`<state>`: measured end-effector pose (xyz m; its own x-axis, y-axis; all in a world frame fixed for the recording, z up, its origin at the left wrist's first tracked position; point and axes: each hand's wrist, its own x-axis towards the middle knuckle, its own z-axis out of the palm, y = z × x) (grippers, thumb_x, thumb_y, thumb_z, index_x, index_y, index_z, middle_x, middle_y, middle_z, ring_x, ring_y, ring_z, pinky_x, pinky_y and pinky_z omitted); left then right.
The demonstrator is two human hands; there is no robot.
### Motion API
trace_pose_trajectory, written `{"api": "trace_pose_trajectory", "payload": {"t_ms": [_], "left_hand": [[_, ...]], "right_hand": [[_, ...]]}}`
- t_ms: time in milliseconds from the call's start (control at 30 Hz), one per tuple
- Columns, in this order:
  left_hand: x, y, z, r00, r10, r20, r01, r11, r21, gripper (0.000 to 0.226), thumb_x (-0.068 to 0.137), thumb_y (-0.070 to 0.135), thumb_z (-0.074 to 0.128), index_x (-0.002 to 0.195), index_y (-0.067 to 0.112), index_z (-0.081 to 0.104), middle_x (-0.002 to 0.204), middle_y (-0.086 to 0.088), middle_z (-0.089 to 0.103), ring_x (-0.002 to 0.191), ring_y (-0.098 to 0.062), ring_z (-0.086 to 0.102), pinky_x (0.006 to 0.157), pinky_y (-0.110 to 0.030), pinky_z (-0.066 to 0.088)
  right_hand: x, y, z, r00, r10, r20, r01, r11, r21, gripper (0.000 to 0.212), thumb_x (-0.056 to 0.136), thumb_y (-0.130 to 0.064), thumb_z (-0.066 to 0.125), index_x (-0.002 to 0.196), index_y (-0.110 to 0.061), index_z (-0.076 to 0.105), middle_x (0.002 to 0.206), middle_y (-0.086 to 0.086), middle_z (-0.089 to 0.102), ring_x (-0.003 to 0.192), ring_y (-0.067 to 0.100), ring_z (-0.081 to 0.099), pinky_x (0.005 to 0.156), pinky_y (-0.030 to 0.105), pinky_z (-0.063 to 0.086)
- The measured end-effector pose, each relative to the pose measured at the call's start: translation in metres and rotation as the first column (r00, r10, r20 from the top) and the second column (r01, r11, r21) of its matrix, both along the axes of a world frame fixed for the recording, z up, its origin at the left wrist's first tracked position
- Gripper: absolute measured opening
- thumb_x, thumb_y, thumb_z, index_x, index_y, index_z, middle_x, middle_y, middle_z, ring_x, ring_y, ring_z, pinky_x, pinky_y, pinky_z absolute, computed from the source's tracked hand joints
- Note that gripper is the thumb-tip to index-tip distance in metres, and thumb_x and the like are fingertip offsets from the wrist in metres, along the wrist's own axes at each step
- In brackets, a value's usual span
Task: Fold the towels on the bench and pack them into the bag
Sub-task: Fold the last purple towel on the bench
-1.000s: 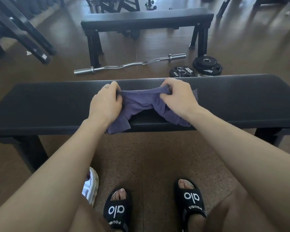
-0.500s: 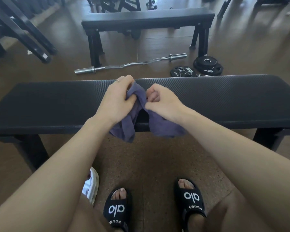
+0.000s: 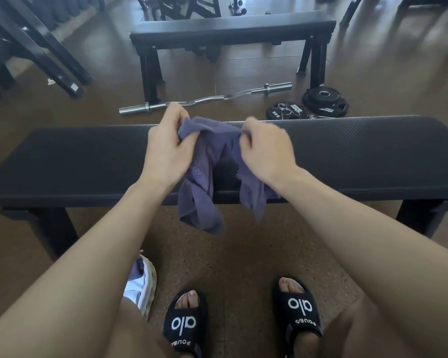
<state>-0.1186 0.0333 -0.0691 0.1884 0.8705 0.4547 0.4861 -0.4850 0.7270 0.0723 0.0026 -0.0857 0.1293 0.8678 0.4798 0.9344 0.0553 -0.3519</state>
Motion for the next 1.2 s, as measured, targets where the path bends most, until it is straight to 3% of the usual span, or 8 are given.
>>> {"api": "trace_pose_trajectory", "payload": {"t_ms": [100, 200, 367, 533, 633, 733, 867, 1200], "left_hand": [[-0.003, 0.002, 0.006, 0.994, 0.075, 0.082, -0.079, 0.996, 0.047, 0.016, 0.103, 0.017, 0.05, 0.099, 0.002, 0.055, 0.072, 0.011, 0.051, 0.065, -0.004, 0.043, 0.06, -0.015, 0.036], [-0.002, 0.004, 0.013, 0.98, 0.107, 0.166, -0.126, 0.986, 0.106, 0.025, 0.106, 0.018, 0.044, 0.109, 0.001, 0.062, 0.085, 0.001, 0.058, 0.075, -0.005, 0.049, 0.07, -0.019, 0.039], [-0.008, 0.004, 0.006, 0.985, 0.15, 0.083, -0.156, 0.985, 0.068, 0.025, 0.106, 0.017, 0.041, 0.116, 0.013, 0.063, 0.095, 0.01, 0.061, 0.084, 0.002, 0.055, 0.077, -0.015, 0.042], [-0.019, 0.014, 0.0, 0.914, 0.263, -0.308, -0.241, 0.964, 0.107, 0.044, 0.09, 0.005, 0.054, 0.133, 0.013, 0.053, 0.129, -0.011, 0.062, 0.115, -0.036, 0.058, 0.096, -0.047, 0.048], [-0.017, 0.009, 0.003, 0.888, 0.061, -0.455, 0.025, 0.983, 0.179, 0.079, 0.073, 0.008, 0.066, 0.148, 0.014, 0.042, 0.141, -0.009, 0.056, 0.13, -0.032, 0.05, 0.109, -0.046, 0.04], [-0.003, 0.003, -0.002, 0.808, -0.083, -0.583, 0.232, 0.955, 0.185, 0.07, 0.075, 0.029, 0.069, 0.141, 0.017, 0.049, 0.132, -0.004, 0.06, 0.125, -0.028, 0.052, 0.105, -0.044, 0.038], [0.007, 0.004, -0.014, 0.829, -0.081, -0.554, 0.169, 0.979, 0.11, 0.013, 0.097, 0.025, 0.054, 0.102, 0.015, 0.047, 0.094, -0.002, 0.062, 0.085, -0.032, 0.057, 0.067, -0.04, 0.041], [-0.002, 0.006, -0.01, 0.888, -0.243, -0.39, 0.271, 0.962, 0.018, 0.013, 0.088, 0.009, 0.053, 0.079, 0.015, 0.046, 0.105, 0.001, 0.065, 0.092, -0.02, 0.057, 0.08, -0.036, 0.046]], "right_hand": [[0.002, 0.002, 0.029, 0.989, -0.132, -0.062, 0.146, 0.92, 0.364, 0.013, 0.098, -0.015, 0.048, 0.093, -0.009, 0.059, 0.074, 0.0, 0.049, 0.071, 0.027, 0.043, 0.066, 0.036, 0.025], [-0.005, 0.004, 0.045, 0.992, -0.084, -0.092, 0.117, 0.885, 0.45, 0.013, 0.099, -0.015, 0.049, 0.096, -0.008, 0.06, 0.074, -0.003, 0.043, 0.07, 0.022, 0.037, 0.065, 0.034, 0.024], [0.003, 0.004, 0.02, 0.926, 0.133, -0.353, -0.113, 0.991, 0.077, 0.013, 0.101, -0.022, 0.044, 0.097, -0.015, 0.054, 0.07, 0.006, 0.063, 0.07, 0.03, 0.058, 0.068, 0.044, 0.047], [0.007, 0.003, 0.017, 0.883, 0.202, -0.423, -0.229, 0.973, -0.014, 0.012, 0.1, -0.022, 0.047, 0.093, -0.017, 0.055, 0.068, -0.005, 0.059, 0.071, 0.015, 0.055, 0.069, 0.033, 0.044], [0.005, 0.001, 0.014, 0.867, 0.247, -0.433, -0.287, 0.958, -0.028, 0.012, 0.1, -0.018, 0.049, 0.09, -0.015, 0.055, 0.063, -0.007, 0.054, 0.066, 0.007, 0.048, 0.064, 0.023, 0.039], [0.003, -0.002, 0.018, 0.845, 0.304, -0.441, -0.348, 0.937, -0.022, 0.01, 0.099, -0.018, 0.053, 0.089, -0.016, 0.056, 0.06, -0.006, 0.05, 0.062, 0.005, 0.043, 0.061, 0.015, 0.036], [0.001, -0.007, 0.019, 0.821, 0.374, -0.431, -0.455, 0.885, -0.097, 0.012, 0.096, -0.025, 0.061, 0.088, -0.017, 0.062, 0.064, -0.004, 0.056, 0.06, 0.002, 0.045, 0.06, 0.017, 0.037], [0.035, -0.015, 0.01, 0.915, 0.265, -0.303, -0.396, 0.726, -0.562, 0.023, 0.078, -0.029, 0.075, 0.07, -0.011, 0.063, 0.063, 0.004, 0.057, 0.061, 0.019, 0.05, 0.06, 0.033, 0.042]]}}
